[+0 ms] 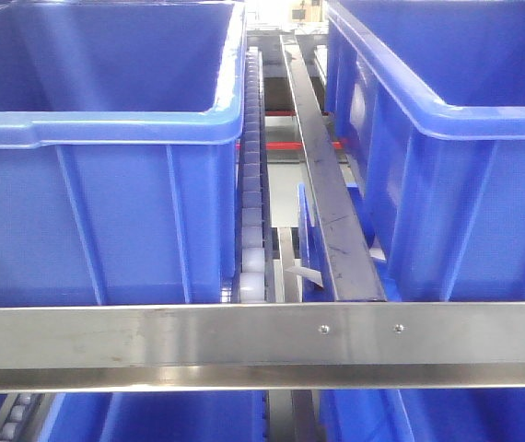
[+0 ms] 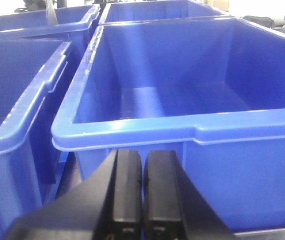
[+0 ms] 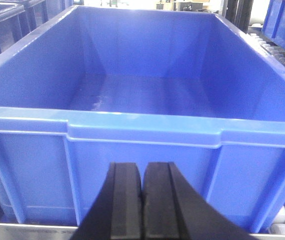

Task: Pick and sort blue part to right shelf

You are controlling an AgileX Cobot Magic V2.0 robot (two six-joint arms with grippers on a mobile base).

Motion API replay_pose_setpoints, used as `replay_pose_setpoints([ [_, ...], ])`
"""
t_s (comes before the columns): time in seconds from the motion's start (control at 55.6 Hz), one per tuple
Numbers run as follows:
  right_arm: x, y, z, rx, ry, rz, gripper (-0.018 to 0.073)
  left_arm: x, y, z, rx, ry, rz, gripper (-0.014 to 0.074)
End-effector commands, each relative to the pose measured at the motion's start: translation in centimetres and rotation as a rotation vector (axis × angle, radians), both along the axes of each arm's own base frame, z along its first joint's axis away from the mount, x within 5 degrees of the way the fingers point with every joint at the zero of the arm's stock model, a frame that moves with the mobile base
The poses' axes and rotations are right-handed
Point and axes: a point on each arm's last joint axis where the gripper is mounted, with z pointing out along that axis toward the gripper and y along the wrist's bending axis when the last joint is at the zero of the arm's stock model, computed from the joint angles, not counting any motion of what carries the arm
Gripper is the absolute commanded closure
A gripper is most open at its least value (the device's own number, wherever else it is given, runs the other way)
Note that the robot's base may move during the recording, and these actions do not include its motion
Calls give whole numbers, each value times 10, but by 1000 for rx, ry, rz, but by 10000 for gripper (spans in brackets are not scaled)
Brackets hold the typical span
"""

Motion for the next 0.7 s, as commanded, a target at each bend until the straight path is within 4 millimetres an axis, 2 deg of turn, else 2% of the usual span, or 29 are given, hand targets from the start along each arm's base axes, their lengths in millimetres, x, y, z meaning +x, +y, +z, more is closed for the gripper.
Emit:
replay_pose_setpoints([
  [0.0,-2,-1,11,-3,-109,-9,510,-1,1,-3,-20,-74,13,472],
  [0.683,-2,-1,10,-4,-94,-9,510,-1,1,-3,-20,-74,13,472],
])
